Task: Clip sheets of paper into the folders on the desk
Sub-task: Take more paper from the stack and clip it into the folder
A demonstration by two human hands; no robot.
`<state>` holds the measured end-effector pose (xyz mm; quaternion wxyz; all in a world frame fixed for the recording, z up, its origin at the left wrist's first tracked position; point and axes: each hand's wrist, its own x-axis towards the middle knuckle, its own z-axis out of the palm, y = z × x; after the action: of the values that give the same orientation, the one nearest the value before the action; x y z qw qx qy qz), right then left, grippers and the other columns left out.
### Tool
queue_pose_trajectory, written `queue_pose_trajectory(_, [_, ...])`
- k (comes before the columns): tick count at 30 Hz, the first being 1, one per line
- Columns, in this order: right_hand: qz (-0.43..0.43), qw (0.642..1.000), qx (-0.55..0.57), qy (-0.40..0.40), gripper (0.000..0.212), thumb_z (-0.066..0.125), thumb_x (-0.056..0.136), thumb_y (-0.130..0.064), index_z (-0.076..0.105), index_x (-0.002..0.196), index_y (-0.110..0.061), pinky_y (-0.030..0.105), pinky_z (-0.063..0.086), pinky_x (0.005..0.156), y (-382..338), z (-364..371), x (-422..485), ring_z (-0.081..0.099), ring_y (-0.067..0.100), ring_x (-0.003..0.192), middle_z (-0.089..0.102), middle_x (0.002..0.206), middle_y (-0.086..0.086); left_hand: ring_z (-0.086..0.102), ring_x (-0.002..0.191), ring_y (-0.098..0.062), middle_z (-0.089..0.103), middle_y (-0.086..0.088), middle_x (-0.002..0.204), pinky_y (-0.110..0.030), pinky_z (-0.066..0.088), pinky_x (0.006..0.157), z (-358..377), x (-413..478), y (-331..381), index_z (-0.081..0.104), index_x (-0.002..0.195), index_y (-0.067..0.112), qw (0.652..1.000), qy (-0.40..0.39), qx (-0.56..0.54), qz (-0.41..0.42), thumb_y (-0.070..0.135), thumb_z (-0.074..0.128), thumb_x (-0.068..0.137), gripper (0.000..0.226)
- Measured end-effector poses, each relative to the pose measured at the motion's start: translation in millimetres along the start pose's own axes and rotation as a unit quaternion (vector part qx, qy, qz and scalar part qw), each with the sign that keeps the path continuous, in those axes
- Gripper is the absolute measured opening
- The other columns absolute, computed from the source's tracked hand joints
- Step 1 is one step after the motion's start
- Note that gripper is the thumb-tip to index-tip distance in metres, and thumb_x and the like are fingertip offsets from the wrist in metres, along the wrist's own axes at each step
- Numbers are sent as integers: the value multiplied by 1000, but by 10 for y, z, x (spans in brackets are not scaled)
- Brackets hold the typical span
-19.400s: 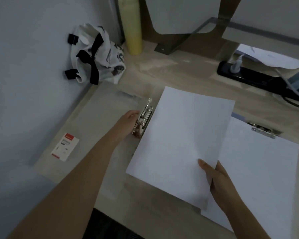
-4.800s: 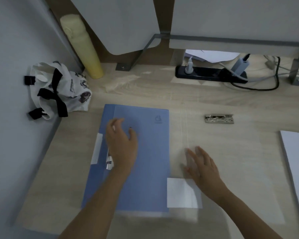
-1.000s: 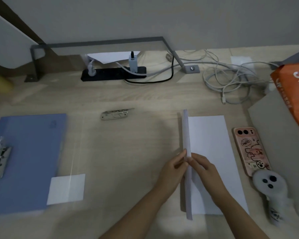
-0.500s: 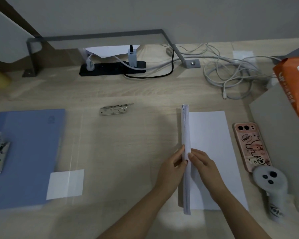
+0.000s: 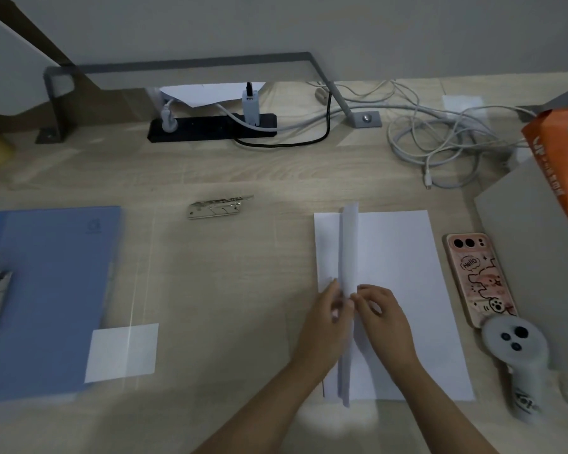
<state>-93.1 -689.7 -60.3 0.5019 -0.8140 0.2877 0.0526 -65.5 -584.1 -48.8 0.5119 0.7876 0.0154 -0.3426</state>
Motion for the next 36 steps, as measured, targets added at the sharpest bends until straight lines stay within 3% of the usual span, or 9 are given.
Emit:
queue_pose_trajectory(4, [18,1000,9,5,18,44,94,-28,59,102,-23,25,37,88,-9,56,2,49,9,102,51,117,-4,52,103,-12,54,5,111,-24,39,83,39,119,39,42,128,15,997,-15,-55,-60,38,33,98,39])
queue_pose_trajectory(8, [36,998,46,6,19,43,95,-22,61,102,-24,25,38,90,-28,6,6,52,12,104,57,113,-2,50,116,-14,47,-2,138,-24,38,91,59,160,8,28,142,13,995,-5,-56,-81,18,33,99,43])
queue_pose_trajectory(12, [48,995,48,69,22,49,92,-22,61,110,-19,33,43,90,-79,-193,69,54,17,105,60,116,3,56,103,-12,58,1,121,-28,44,91,-114,109,47,49,119,21,992,3,-115,-57,8,40,93,31])
queue_pose_trajectory(16, [52,991,7,123,57,56,79,-42,46,131,-18,45,42,95,-205,-440,184,47,24,115,48,129,8,57,116,-17,60,-1,127,-41,41,106,-501,40,53,51,128,14,984,23,-177,-21,26,48,77,52])
queue_pose_trajectory(22, [101,982,157,-31,28,46,95,-23,54,121,-18,38,44,90,-519,-222,135,58,21,103,62,114,4,64,92,0,66,15,103,-16,51,81,-1157,-27,-157,58,105,28,962,82,-262,14,20,52,71,36])
queue_pose_trajectory(25, [94,983,151,-41,25,47,94,-17,56,117,-16,42,42,98,-595,166,66,58,24,108,63,115,3,58,96,3,60,18,106,-3,44,76,-1376,-88,-346,52,113,24,957,134,-255,7,9,55,88,29])
queue_pose_trajectory(31, [125,976,165,-69,28,50,92,-15,60,118,-15,48,43,101,-668,821,-79,61,27,106,66,114,8,31,137,-14,29,7,148,-31,19,117,-1845,-338,-827,24,146,12,969,170,-171,-60,27,38,99,52])
queue_pose_trajectory(34, [136,972,175,-79,25,51,91,-16,63,113,-18,47,43,100,-703,1084,-112,63,26,105,68,112,6,43,128,-18,44,1,139,-31,31,110,-2071,-362,-979,32,140,10,971,177,-144,-74,30,36,99,46])
queue_pose_trajectory(36, [144,973,165,-77,25,51,91,-17,63,114,-15,48,45,98,-740,1224,-117,63,27,103,69,111,7,54,93,-15,58,-2,98,-26,42,81,-2203,-337,-1044,49,109,10,975,183,-109,-72,27,38,98,23])
